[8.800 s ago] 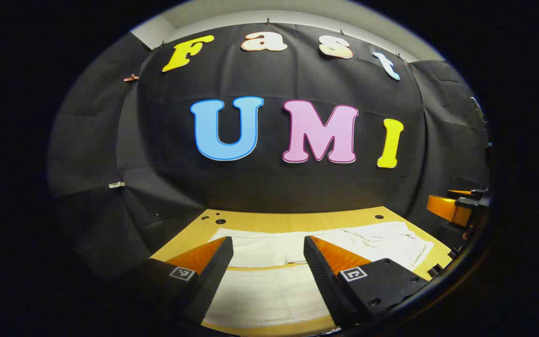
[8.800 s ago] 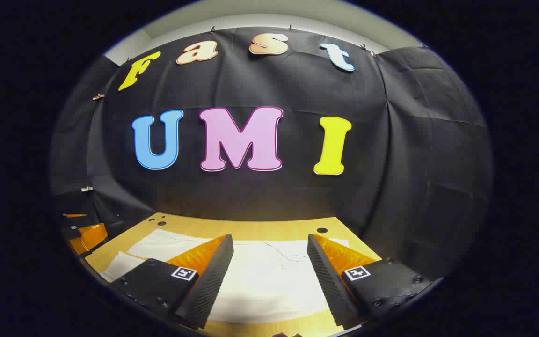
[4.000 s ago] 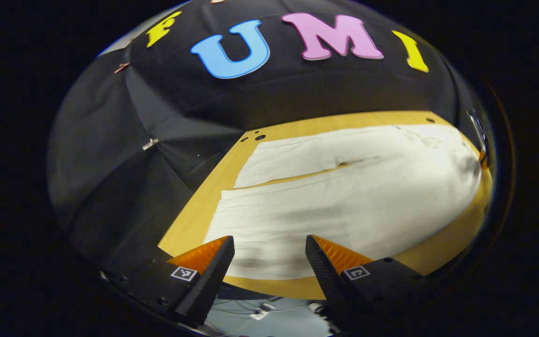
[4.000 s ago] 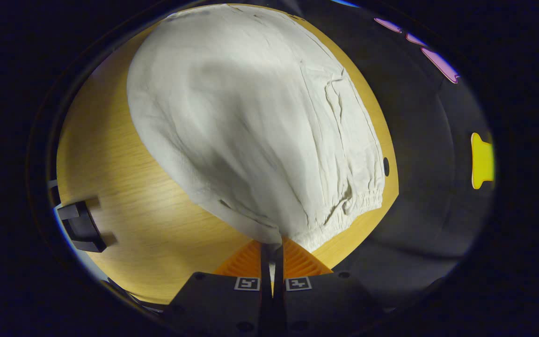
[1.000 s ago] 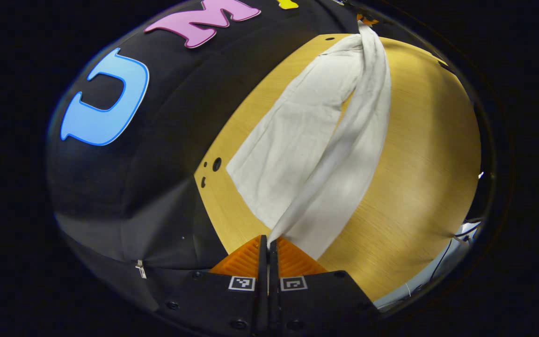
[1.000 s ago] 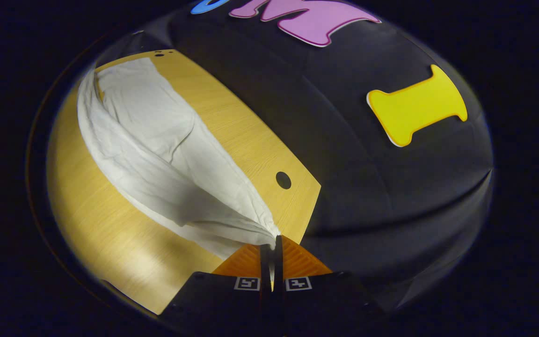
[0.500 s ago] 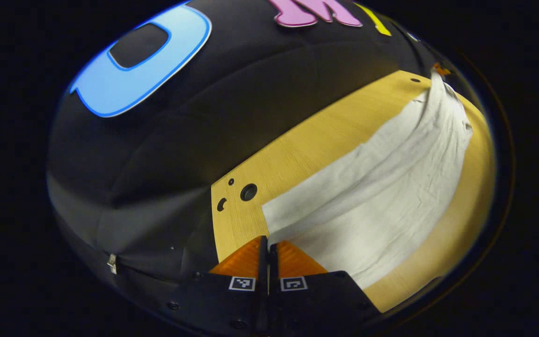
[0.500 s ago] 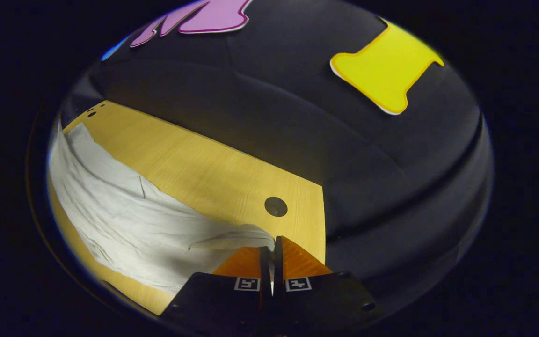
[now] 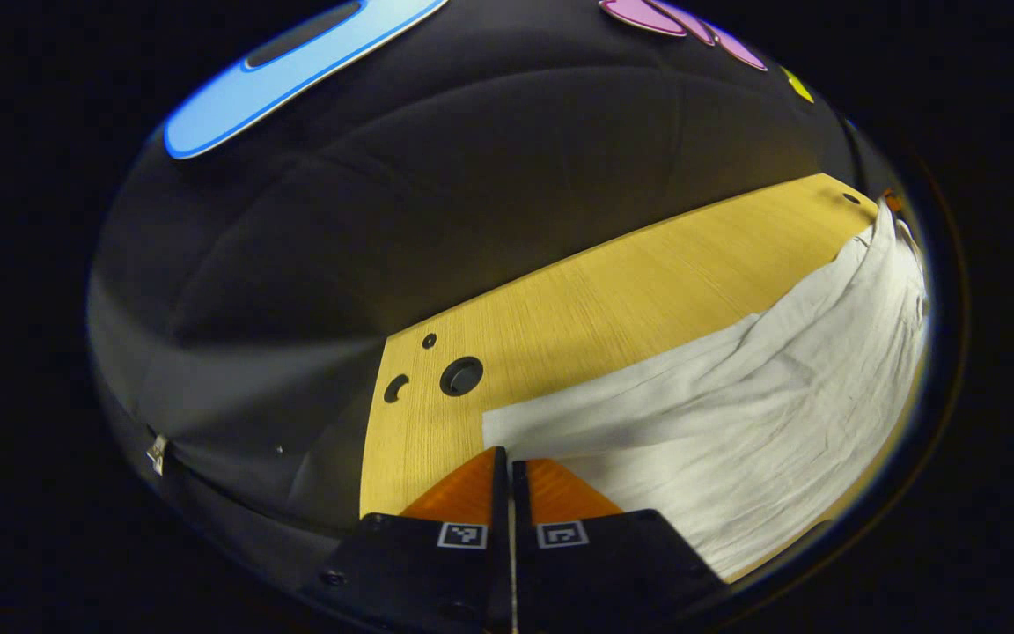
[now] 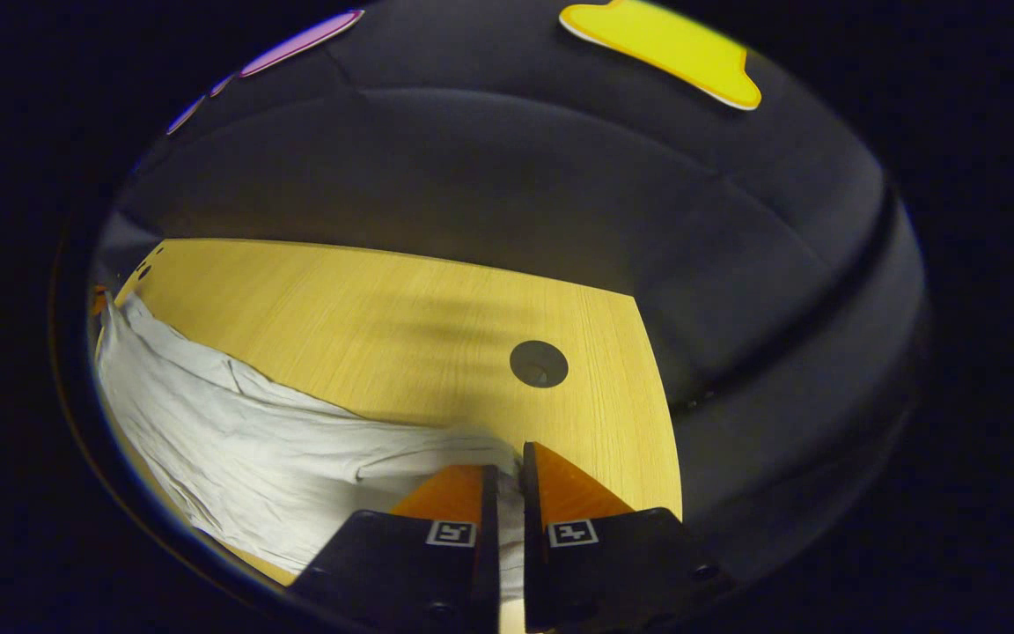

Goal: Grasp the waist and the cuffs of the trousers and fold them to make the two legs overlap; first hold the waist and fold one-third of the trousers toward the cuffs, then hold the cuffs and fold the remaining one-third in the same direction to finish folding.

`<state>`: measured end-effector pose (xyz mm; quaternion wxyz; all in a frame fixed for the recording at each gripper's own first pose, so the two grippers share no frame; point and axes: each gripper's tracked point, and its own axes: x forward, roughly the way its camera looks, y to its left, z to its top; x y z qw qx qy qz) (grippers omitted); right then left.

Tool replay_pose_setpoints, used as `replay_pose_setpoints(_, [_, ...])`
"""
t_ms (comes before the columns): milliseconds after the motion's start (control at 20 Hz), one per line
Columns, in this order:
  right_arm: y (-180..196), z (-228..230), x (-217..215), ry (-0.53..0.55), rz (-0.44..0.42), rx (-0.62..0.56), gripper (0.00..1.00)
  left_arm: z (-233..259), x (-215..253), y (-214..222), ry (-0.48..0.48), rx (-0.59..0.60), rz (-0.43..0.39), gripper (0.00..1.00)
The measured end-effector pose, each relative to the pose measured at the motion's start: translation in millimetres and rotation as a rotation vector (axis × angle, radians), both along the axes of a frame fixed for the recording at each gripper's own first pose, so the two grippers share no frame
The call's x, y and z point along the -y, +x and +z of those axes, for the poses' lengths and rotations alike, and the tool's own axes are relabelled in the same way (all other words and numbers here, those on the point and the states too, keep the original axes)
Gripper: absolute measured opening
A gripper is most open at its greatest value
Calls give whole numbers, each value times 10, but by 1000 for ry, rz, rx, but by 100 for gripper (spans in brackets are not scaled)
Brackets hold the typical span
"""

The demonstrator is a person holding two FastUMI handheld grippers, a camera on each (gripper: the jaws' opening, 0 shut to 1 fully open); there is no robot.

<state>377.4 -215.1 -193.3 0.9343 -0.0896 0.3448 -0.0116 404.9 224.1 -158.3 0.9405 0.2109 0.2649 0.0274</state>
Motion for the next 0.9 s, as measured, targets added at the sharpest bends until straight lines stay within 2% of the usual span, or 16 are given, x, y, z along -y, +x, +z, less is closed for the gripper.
replay_pose_setpoints(100, [-27,-44,-26,47,-26,-3,37,84,47,-46,-28,55,34,46])
replay_pose_setpoints(200, [-36,-73,1,98,-54,16,78,281,97,-152,-32,138,41,89])
replay_pose_setpoints(250, [-105,21,-1,124,-78,46,98,407,115,-221,-33,175,45,94])
replay_pose_setpoints(350, [-227,83,76,176,-142,85,98,646,222,-396,-77,232,42,97])
replay_pose_setpoints(550, [-567,110,299,299,-266,119,98,1077,611,-929,-238,330,8,97])
replay_pose_setpoints(700, [-688,-41,489,304,-339,121,99,1349,782,-1342,-264,364,8,97])
replay_pose_setpoints(900, [-744,-251,561,386,-414,104,99,1535,1121,-1779,-309,391,42,97])
